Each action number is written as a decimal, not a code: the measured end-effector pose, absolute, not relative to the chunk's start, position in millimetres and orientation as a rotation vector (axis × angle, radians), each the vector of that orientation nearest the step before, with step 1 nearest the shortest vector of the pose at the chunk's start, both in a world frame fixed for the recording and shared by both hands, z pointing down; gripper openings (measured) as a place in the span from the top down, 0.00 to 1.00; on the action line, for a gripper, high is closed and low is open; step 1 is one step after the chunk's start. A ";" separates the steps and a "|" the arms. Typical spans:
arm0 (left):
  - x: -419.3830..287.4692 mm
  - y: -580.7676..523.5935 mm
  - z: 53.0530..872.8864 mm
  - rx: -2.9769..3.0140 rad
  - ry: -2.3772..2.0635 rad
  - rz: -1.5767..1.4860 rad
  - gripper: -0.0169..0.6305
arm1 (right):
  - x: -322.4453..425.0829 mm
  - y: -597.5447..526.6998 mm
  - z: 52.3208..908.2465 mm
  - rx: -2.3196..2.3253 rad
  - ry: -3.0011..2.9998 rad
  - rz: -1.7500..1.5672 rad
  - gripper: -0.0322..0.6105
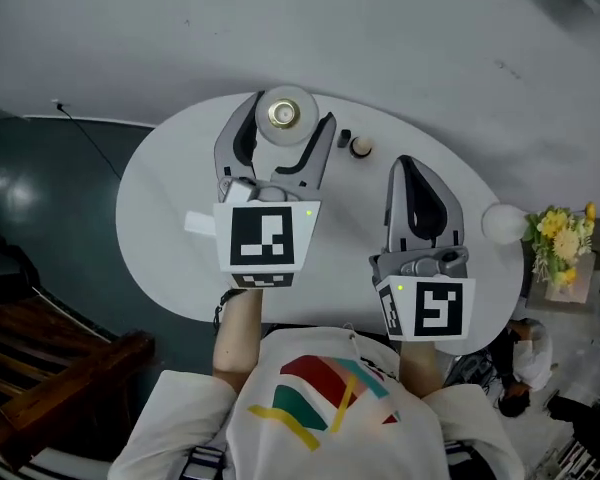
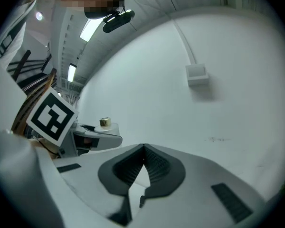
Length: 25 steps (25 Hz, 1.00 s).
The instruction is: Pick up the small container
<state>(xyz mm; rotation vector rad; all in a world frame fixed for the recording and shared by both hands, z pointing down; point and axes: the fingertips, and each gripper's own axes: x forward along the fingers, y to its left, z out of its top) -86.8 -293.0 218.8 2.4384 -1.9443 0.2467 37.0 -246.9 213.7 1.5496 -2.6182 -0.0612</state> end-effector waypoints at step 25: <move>-45.1 -193.8 171.9 2.564 -2.089 0.264 0.44 | 61.4 -205.0 183.3 1.526 -2.689 -0.134 0.93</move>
